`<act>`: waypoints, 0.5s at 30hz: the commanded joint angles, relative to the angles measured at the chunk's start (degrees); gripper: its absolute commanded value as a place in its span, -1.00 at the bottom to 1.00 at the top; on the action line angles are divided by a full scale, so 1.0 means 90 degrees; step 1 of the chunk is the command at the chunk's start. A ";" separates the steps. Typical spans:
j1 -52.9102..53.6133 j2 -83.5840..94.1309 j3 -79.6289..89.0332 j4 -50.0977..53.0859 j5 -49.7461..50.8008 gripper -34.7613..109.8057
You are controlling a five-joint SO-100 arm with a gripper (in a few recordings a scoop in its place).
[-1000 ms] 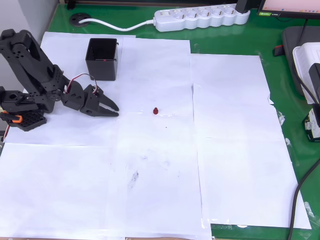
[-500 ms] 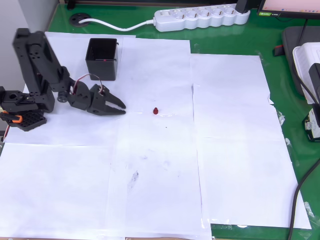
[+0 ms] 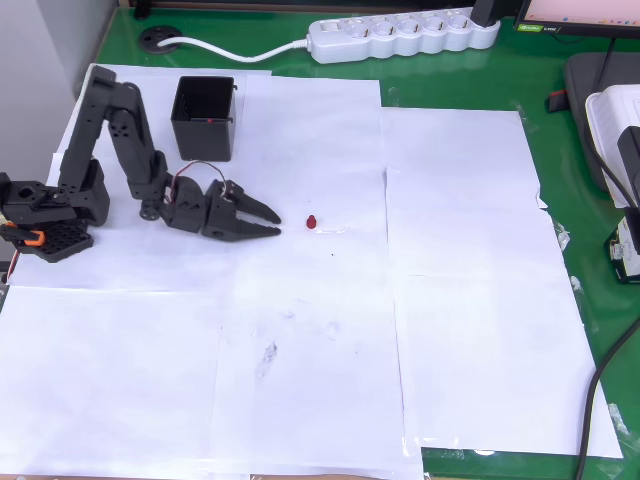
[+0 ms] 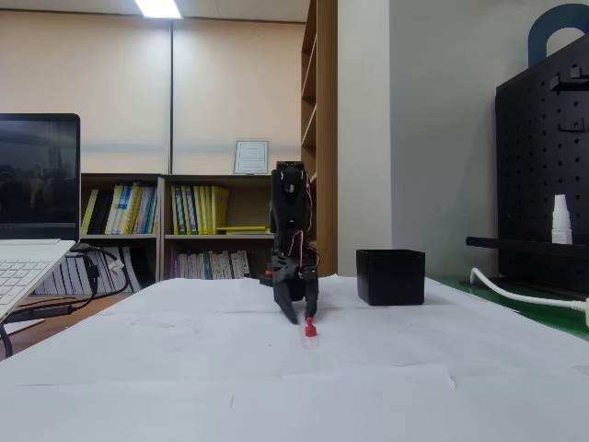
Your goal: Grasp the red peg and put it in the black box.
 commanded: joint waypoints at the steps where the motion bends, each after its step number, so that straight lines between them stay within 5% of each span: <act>1: -0.0078 0.0342 0.0391 -0.0420 0.0078 -0.49; 15: -0.0117 0.1387 0.0986 -0.1260 0.0078 -0.49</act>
